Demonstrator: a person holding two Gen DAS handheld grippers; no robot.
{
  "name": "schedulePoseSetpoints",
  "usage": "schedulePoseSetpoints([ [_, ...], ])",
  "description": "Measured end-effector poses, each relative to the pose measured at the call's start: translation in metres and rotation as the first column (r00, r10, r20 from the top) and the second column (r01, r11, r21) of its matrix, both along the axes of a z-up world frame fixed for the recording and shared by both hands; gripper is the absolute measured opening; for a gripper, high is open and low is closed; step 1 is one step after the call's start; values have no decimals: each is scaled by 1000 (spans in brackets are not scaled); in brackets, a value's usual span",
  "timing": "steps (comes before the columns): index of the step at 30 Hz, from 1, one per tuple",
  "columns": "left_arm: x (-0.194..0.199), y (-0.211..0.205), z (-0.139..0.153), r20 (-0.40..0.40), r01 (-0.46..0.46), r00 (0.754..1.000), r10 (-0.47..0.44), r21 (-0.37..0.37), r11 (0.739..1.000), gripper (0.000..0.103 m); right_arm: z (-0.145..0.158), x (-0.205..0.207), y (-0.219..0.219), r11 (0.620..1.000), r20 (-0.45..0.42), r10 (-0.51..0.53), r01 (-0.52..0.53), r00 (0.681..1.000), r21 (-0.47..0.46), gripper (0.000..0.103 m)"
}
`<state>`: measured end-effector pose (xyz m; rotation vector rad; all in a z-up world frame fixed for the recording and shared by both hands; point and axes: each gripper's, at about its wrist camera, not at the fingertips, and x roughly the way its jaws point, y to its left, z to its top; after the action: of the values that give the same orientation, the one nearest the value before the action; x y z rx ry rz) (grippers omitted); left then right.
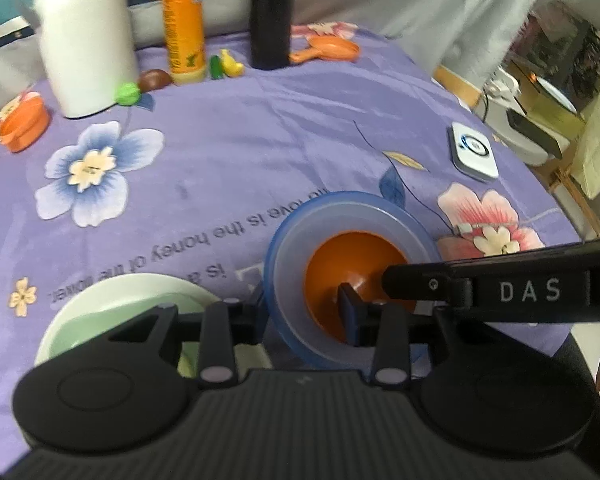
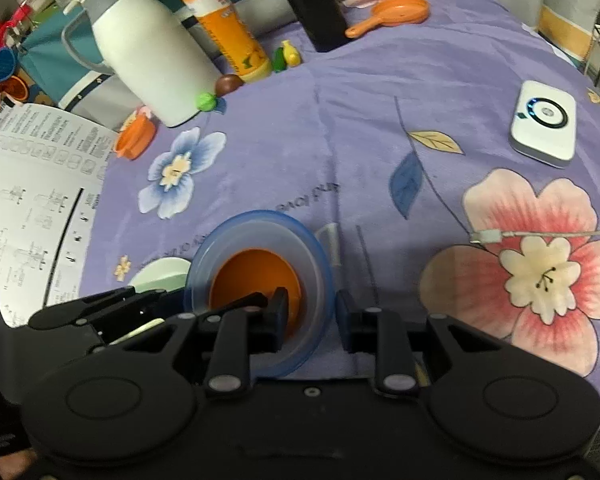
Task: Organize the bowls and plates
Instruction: 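Carry the nested bowls onto the yellow plate and open the right gripper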
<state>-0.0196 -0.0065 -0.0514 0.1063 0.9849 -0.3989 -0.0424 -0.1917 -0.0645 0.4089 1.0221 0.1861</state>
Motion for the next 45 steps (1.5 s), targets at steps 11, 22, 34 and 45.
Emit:
schedulePoseSetpoints([
  [11, -2, 71, 28, 54, -110, 993, 108, 18, 994, 35, 28, 19, 65, 991, 13, 133, -133, 991, 3, 26],
  [22, -18, 130, 18, 9, -176, 984, 176, 31, 984, 36, 22, 28, 139, 960, -49, 279, -279, 959, -13, 26],
  [34, -22, 143, -2, -45, -183, 982, 184, 22, 983, 36, 5, 29, 157, 949, -122, 311, -316, 943, -22, 26],
  [45, -19, 148, -14, -83, -186, 979, 187, 14, 982, 37, -10, 35, 160, 944, -163, 322, -329, 933, -15, 28],
])
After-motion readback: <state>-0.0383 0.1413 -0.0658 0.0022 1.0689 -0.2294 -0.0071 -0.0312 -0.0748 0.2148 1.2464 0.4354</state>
